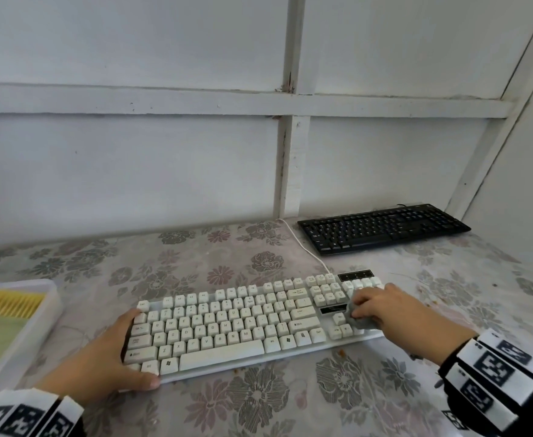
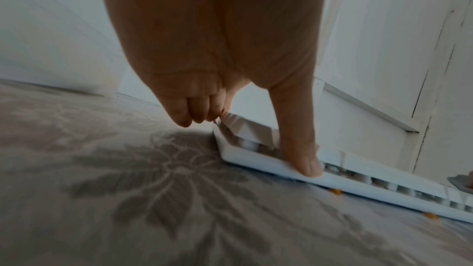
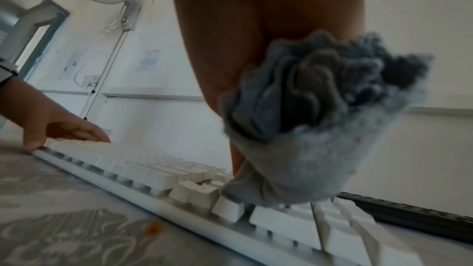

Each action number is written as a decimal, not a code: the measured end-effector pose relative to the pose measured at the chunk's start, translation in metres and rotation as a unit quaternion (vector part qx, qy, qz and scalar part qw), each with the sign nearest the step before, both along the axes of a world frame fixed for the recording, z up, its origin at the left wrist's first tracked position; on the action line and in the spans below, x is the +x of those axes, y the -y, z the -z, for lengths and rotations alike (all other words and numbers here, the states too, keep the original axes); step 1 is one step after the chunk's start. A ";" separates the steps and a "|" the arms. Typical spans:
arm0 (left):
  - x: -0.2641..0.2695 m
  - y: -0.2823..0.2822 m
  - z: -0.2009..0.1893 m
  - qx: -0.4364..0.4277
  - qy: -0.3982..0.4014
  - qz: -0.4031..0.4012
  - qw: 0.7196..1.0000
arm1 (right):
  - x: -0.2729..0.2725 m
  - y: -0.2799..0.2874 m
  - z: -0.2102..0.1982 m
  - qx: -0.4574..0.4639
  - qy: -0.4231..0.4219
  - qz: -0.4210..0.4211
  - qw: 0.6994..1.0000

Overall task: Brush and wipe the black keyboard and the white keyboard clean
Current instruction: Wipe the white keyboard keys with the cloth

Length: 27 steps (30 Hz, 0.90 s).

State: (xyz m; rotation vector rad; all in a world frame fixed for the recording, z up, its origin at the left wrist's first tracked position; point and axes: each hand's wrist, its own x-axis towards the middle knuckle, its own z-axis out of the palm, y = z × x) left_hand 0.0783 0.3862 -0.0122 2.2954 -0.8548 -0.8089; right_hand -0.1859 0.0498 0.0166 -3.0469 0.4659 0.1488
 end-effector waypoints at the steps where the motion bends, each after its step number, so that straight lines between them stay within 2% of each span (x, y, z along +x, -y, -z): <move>1: 0.000 0.000 0.000 0.000 -0.002 0.001 1.000 | 0.000 0.001 -0.001 -0.002 0.000 -0.002 1.000; 6: 0.000 0.000 0.001 0.021 0.005 0.004 1.000 | -0.001 0.001 -0.013 0.013 -0.010 -0.003 1.000; 14: 0.002 -0.002 0.003 0.025 0.010 0.003 1.000 | -0.013 0.008 -0.008 0.072 0.050 0.051 0.995; 25: 0.001 -0.002 0.001 0.013 0.002 0.004 1.000 | -0.033 0.041 -0.007 0.001 0.020 0.154 0.988; 27: 0.000 -0.002 0.001 0.011 0.004 0.006 1.000 | -0.027 0.040 -0.010 -0.018 0.052 0.171 0.984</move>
